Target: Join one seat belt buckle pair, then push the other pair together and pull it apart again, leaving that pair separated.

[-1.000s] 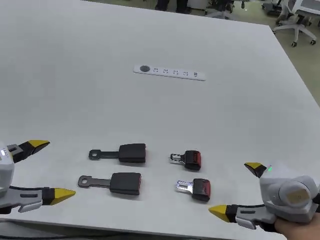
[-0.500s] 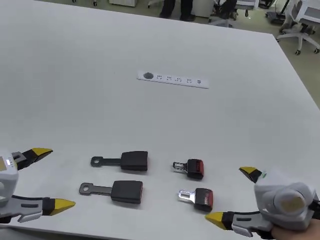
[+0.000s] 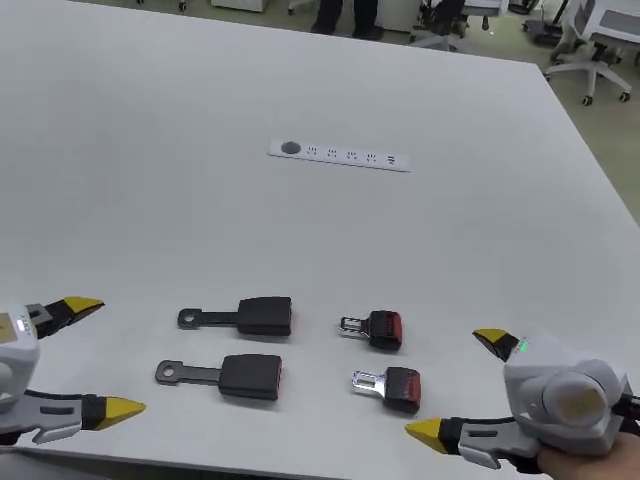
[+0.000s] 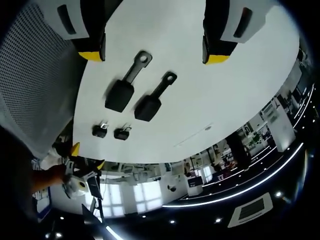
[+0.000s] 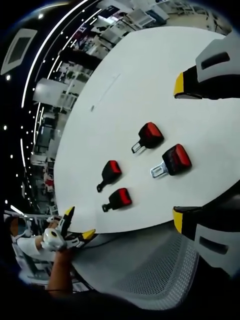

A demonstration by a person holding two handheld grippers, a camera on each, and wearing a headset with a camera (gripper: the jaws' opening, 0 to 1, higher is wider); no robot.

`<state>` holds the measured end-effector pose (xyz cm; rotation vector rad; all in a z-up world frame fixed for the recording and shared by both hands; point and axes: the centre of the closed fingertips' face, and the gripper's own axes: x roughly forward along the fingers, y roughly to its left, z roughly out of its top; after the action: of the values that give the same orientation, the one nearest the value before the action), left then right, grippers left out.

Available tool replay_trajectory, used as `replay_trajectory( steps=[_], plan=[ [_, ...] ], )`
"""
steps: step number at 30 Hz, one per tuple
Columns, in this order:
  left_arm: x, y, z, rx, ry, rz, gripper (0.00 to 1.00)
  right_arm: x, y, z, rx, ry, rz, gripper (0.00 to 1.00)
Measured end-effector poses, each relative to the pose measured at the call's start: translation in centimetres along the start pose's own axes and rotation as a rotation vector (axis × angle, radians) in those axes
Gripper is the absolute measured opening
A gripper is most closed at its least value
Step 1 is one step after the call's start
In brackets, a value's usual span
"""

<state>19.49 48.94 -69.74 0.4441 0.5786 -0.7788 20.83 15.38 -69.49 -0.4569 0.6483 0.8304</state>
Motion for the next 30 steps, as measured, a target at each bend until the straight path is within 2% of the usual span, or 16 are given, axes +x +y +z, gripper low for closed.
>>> replay_trajectory(
  steps=[3,8,13,19,23,30],
  plan=[
    [0.2,-0.2,-0.5,0.025,0.023,-0.015,0.8,-0.3,-0.1,-0.3,0.012,-0.002,-0.007,0.89],
    [0.1,-0.6,-0.3,0.032,0.022,-0.025,0.8,-0.6,-0.4,-0.5,0.039,-0.005,-0.026,0.87],
    [0.0,-0.6,-0.2,0.03,0.019,-0.025,0.78,-0.7,-0.3,-0.6,0.03,-0.007,-0.028,0.86],
    [-0.1,-0.3,-0.6,0.033,0.046,-0.023,0.69,-0.8,-0.4,-0.7,0.046,-0.013,-0.027,0.84],
    [-0.2,-0.2,-1.1,0.037,0.075,-0.033,0.61,-0.4,0.0,-1.1,0.011,0.01,0.0,0.8],
    [-0.1,-0.9,-1.7,0.053,0.111,-0.079,0.57,0.1,0.0,-0.6,-0.006,0.007,0.036,0.71]
  ],
)
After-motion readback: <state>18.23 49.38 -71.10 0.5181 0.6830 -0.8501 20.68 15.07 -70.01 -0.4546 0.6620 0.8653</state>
